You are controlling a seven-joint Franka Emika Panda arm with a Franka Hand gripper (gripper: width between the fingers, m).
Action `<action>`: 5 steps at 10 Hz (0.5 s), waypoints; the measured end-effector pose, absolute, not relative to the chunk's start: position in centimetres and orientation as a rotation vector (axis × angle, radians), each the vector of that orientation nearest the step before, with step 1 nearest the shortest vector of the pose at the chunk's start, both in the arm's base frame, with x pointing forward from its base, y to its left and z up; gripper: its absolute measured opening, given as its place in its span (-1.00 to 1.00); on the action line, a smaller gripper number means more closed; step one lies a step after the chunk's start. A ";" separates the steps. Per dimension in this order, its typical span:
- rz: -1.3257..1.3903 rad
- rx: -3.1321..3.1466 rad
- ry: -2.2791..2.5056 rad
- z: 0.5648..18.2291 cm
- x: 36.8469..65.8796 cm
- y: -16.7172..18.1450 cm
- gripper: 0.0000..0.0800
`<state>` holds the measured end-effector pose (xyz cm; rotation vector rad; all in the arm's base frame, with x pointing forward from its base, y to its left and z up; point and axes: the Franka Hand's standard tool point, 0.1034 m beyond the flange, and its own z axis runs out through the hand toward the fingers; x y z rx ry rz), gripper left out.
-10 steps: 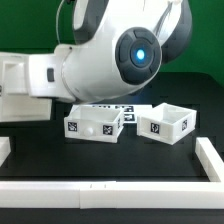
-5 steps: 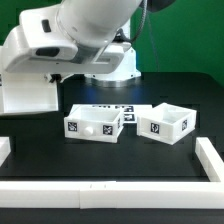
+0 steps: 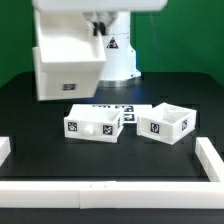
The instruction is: Assemble drawer
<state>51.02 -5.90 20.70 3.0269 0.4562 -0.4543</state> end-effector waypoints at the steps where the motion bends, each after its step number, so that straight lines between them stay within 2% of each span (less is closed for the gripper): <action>1: -0.412 3.038 0.451 20.4 50.7 -5.8 -0.92; 3: -0.240 3.068 0.431 20.3 51.3 -5.1 -0.92; 5: -0.022 3.159 0.292 20.0 53.2 0.1 -0.92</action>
Offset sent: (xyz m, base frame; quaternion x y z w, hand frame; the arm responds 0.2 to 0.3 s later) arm 0.0053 0.0857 -0.0102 0.0784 0.1694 0.0839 0.9788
